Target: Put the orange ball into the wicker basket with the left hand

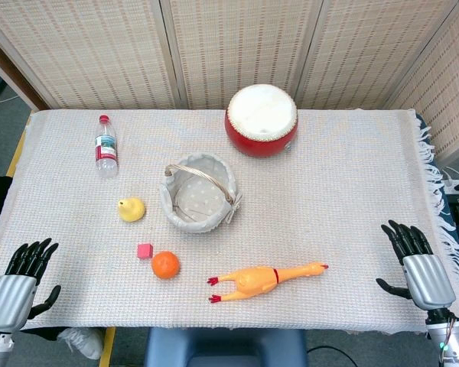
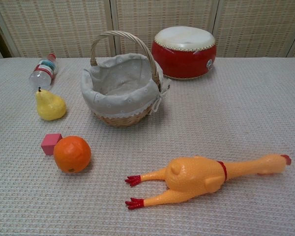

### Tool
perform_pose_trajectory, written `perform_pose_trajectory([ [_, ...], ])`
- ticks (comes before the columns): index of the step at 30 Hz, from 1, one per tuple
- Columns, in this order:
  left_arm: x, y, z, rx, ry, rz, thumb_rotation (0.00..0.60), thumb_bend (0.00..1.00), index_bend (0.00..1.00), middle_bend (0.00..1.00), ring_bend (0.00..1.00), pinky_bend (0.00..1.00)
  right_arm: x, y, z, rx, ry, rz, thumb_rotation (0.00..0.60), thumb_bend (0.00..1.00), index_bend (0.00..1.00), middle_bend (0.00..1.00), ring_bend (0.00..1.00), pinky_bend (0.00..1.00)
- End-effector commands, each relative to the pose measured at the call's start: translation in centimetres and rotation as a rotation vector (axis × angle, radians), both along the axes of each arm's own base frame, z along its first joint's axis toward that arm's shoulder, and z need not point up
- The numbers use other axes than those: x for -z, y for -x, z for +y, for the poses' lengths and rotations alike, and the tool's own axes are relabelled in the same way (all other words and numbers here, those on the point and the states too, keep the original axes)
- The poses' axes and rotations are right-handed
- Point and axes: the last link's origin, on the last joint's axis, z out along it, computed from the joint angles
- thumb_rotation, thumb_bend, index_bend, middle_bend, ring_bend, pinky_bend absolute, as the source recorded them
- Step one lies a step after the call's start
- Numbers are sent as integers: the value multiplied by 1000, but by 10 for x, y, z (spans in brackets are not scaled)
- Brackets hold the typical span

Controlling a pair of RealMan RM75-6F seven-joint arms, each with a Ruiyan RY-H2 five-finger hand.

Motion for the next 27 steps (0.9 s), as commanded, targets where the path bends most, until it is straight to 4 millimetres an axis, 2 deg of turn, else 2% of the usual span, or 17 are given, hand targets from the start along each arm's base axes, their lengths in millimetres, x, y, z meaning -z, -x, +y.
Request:
perform_pose_trajectory([
  [1,0,0,0,0,3,3,600,361,0,0,0,39,0,0,0,-1,0,-1,600,39,0,0,0,0],
  [6,3,-2,0,21,32,7,600,360,0,0,0,39,0,-1,0,-1,0,-4,600,39,0,0,0,0],
  [11,15,-12,5,109,153,57,600,359,0,0,0,39,0,0,-1,7,-2,-11,600,39,0,0,0,0],
  [18,42,-39,16,187,354,123,600,358,0,0,0,48,1,0,-2,14,-11,-27,600,39,0,0,0,0],
  [27,69,-78,39,263,441,162,600,357,0,0,0,53,0,0,-4,34,-16,-47,600,39,0,0,0,0],
])
